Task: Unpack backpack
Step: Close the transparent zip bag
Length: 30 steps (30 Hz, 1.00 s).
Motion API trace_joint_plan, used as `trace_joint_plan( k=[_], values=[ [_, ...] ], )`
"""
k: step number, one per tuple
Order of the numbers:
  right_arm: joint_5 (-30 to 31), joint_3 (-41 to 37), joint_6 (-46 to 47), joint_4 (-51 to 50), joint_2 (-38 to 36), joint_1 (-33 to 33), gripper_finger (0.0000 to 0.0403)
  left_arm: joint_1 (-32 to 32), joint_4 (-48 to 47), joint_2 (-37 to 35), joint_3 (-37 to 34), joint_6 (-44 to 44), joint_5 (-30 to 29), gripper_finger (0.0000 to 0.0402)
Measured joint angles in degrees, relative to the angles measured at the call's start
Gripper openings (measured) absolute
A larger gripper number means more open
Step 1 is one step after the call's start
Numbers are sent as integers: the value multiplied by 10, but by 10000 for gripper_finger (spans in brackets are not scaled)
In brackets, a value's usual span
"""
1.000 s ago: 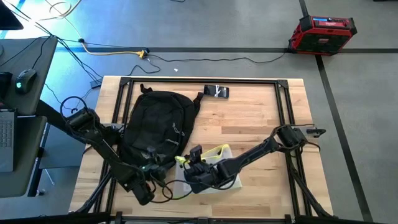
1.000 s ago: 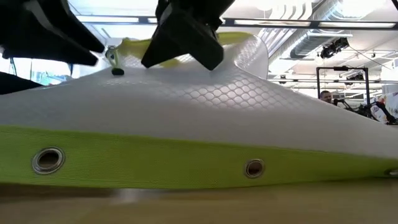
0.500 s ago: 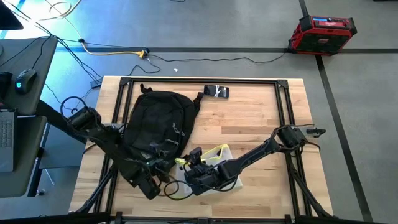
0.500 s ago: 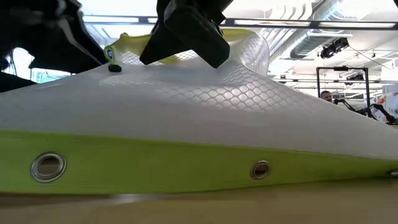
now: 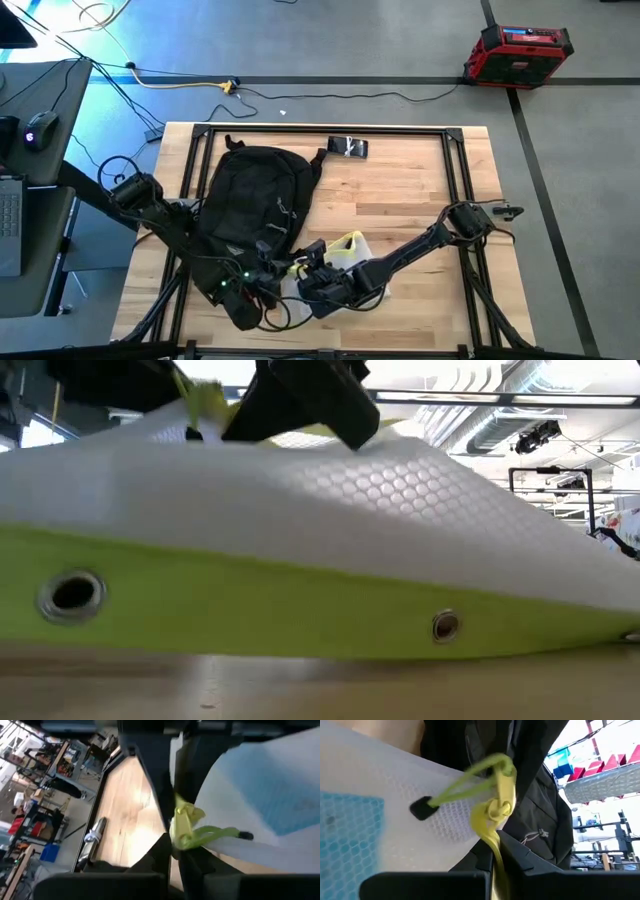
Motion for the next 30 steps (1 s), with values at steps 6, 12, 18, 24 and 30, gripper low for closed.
trace_joint_plan(
  k=[6, 12, 18, 24, 30],
  values=[
    [2, 0, 6, -9, 0, -2, 0, 0, 2, 0, 10, 9, 5, 18],
    [36, -2, 5, -19, 2, -6, 0, -14, 11, -1, 14, 29, 7, 19],
    [94, -3, 33, -60, 4, -9, 0, -26, -20, -15, 15, -9, -6, 19],
    [97, -3, 56, -78, 4, -8, 0, -40, -147, -75, 15, -153, -20, 19],
    [116, -3, 45, -70, 4, -2, 0, -25, -200, -94, -17, -260, -3, 19]
  ],
)
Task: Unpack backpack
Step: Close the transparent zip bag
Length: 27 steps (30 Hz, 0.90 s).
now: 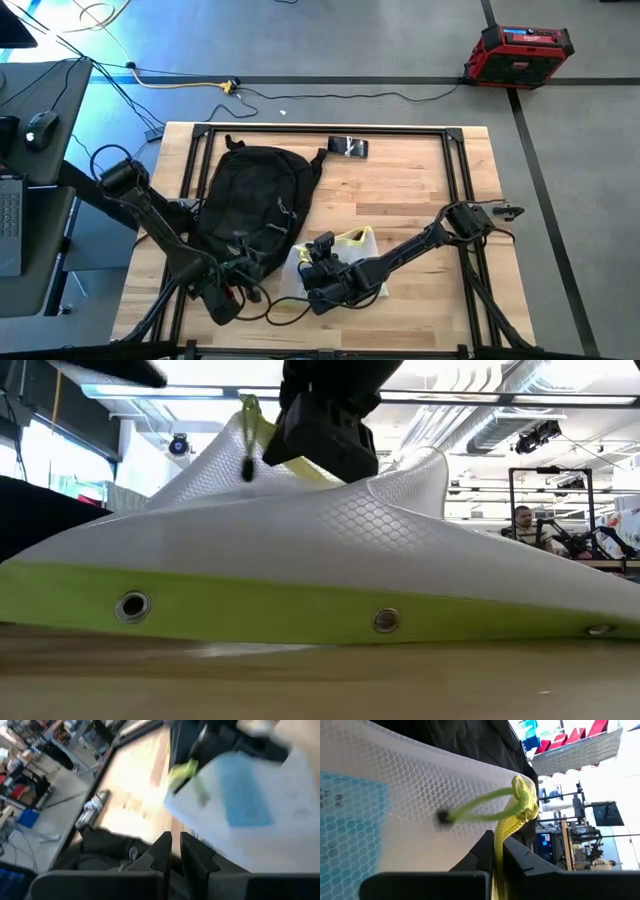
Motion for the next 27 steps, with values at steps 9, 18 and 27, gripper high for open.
trace_joint_plan(
  k=[9, 18, 27],
  values=[
    [0, 0, -33, 30, 0, 3, 0, 38, 145, 0, -42, 83, 24, 73],
    [0, 0, -29, 28, -1, 4, 0, 70, 233, -5, -42, 173, 88, 173],
    [-7, 1, -29, 27, -2, 4, 0, 122, 235, -3, -42, 188, 150, 167]
  ],
)
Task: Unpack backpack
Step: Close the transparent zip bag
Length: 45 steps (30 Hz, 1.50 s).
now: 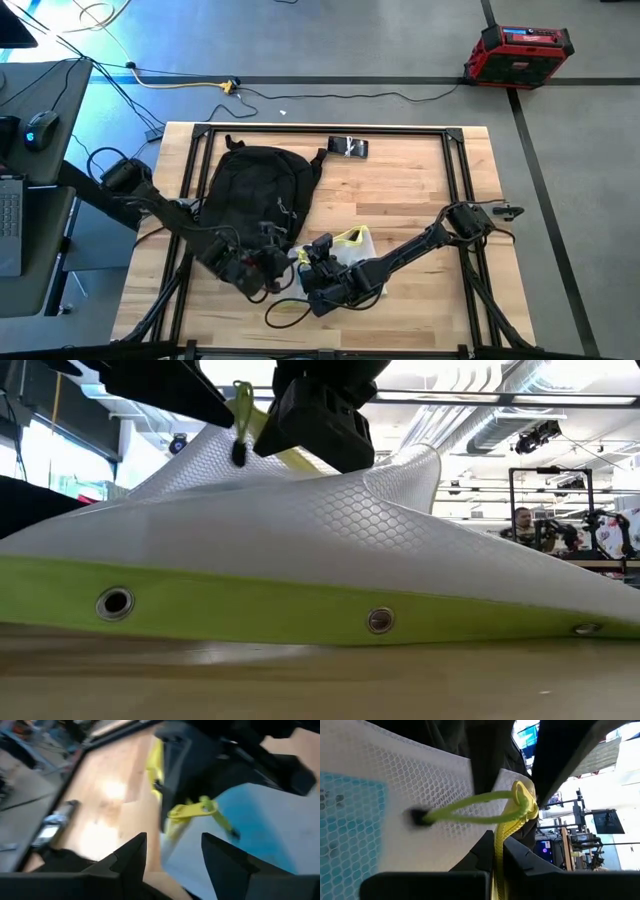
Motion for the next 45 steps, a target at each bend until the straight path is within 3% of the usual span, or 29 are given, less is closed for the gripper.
trace_joint_plan(
  k=[12, 23, 29, 34, 37, 42, 45],
  values=[
    [-2, 0, 0, 0, 0, 0, 0, 12, 24, 0, -1, 18, 30, 54],
    [-6, 0, 0, 0, 0, 0, 0, 11, 45, 0, -1, 42, 44, 50],
    [-5, 0, 2, 0, 0, 0, 0, 11, 39, 0, -1, 43, 9, 10],
    [-4, 0, 5, 2, 0, 0, 3, 2, 38, 1, -1, 61, -21, 2],
    [9, 0, -29, -1, -3, 4, 26, -6, 34, 1, -1, 61, -39, 2],
    [65, 11, -49, -28, -17, 22, 112, -23, 28, 1, -1, 61, -80, 1],
    [47, 22, -23, -57, -37, 35, 162, -39, 28, 1, -1, 73, -116, 0]
  ],
)
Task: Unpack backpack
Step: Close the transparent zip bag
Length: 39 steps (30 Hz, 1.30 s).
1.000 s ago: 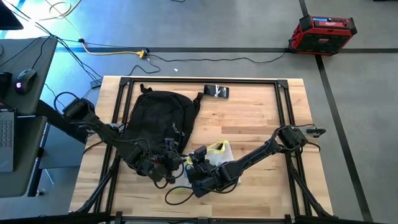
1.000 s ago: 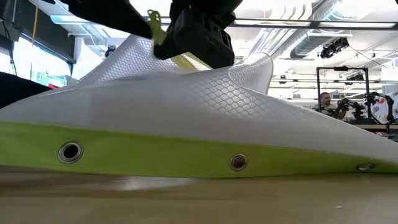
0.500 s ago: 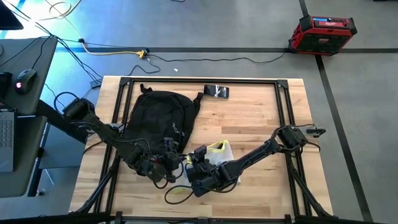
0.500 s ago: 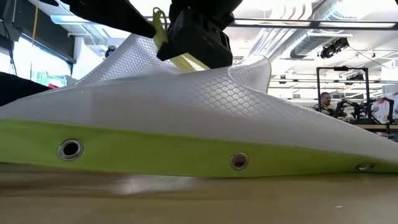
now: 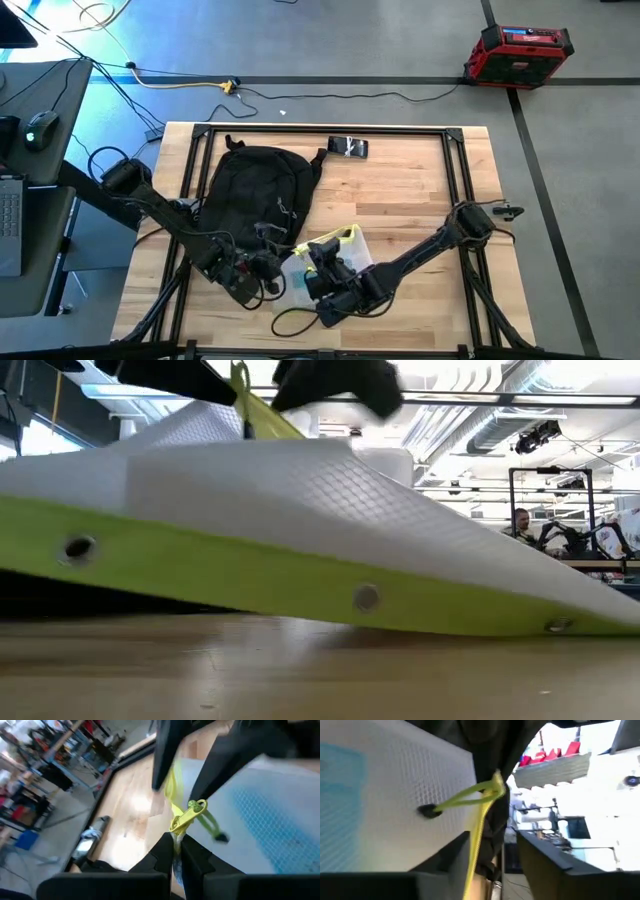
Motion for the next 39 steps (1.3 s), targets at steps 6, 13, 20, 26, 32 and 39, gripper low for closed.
trace_joint_plan(
  k=[6, 13, 20, 26, 32, 39],
  values=[
    [-90, 0, 79, 0, -25, 8, 198, -35, 1, 0, 0, 47, -57, 0],
    [-142, 0, 65, 149, -24, -7, 196, -49, 1, 2, 0, 67, -92, 0],
    [-192, 0, 12, 195, -16, -21, 167, -44, 1, 22, 0, 73, -93, 0],
    [-165, 0, 9, 192, 0, -27, 136, -44, 2, 26, 0, 72, -92, 0],
    [-102, 0, 13, 180, 7, -28, 103, -44, 2, 26, 0, 62, -87, 0],
    [-96, 0, 35, 170, 7, -29, 15, -44, -2, 26, 0, 59, -87, 0]
  ],
)
